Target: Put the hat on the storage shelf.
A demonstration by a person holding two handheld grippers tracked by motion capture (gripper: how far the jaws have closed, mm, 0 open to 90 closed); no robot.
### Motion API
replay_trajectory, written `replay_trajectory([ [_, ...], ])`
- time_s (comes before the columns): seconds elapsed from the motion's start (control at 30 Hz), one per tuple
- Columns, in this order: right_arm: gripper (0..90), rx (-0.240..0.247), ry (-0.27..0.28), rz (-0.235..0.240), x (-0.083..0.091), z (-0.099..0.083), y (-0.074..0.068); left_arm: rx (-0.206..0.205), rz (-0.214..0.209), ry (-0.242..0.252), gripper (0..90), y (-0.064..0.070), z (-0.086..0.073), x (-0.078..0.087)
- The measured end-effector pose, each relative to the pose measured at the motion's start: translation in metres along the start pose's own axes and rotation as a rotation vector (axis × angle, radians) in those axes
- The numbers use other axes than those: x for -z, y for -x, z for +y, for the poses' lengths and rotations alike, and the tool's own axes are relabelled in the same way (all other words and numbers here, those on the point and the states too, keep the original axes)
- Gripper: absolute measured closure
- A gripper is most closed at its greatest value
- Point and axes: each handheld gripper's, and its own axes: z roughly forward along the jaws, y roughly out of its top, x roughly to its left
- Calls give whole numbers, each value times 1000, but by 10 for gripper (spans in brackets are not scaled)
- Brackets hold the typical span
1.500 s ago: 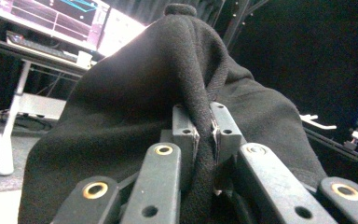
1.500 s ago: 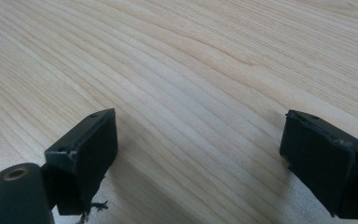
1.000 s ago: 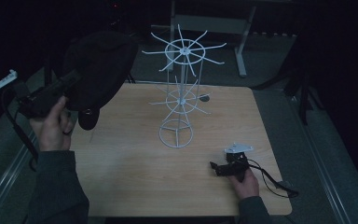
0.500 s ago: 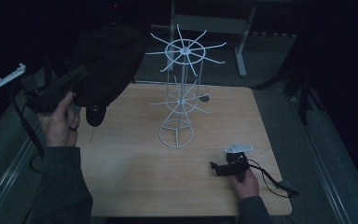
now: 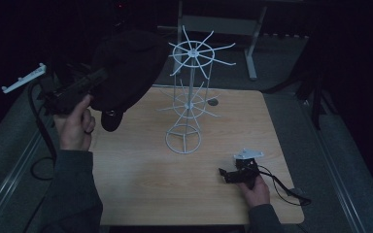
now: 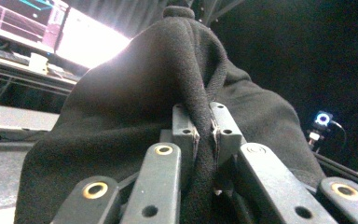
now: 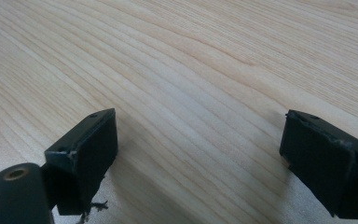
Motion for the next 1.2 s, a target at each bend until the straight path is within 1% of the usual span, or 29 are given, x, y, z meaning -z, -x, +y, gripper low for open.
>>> replay_trajectory([
  [0.17, 109, 1, 0, -1, 0, 0, 0, -6, -1, -45, 842, 0, -7, -8],
  [0.37, 109, -1, 0, 0, 0, 0, 0, 15, 8, -118, 840, -9, -22, -14],
  [0.4, 109, 1, 0, 0, 0, 0, 0, 13, 10, -130, 840, -10, -24, -15],
  [0.5, 109, 1, -1, 0, 0, 0, 0, 14, 4, -154, 837, -12, -28, -17],
  [0.57, 109, 2, -1, 0, 0, 0, 0, 16, -1, -179, 827, -13, -29, -18],
  [0.63, 109, 1, -1, 0, 0, 0, 0, 13, 3, -203, 787, -13, -30, -19],
  [0.73, 109, 0, 0, 0, 0, 0, 0, 13, 6, -228, 699, -14, -31, -20],
  [0.8, 109, -1, 0, -1, 0, 0, 0, 18, 5, -236, 654, -14, -32, -21],
  [0.9, 109, 0, 0, -1, 0, 0, 0, 22, 10, -234, 591, -14, -32, -23],
  [1.0, 109, 1, 0, -1, 0, 0, 0, 41, 8, -215, 510, -14, -31, -23],
  [1.07, 109, 2, 0, -1, 0, 0, 0, 46, 5, -206, 458, -13, -30, -21],
  [1.2, 109, 1, 0, 0, 0, 0, 0, 48, 17, -189, 410, -13, -28, -18],
])
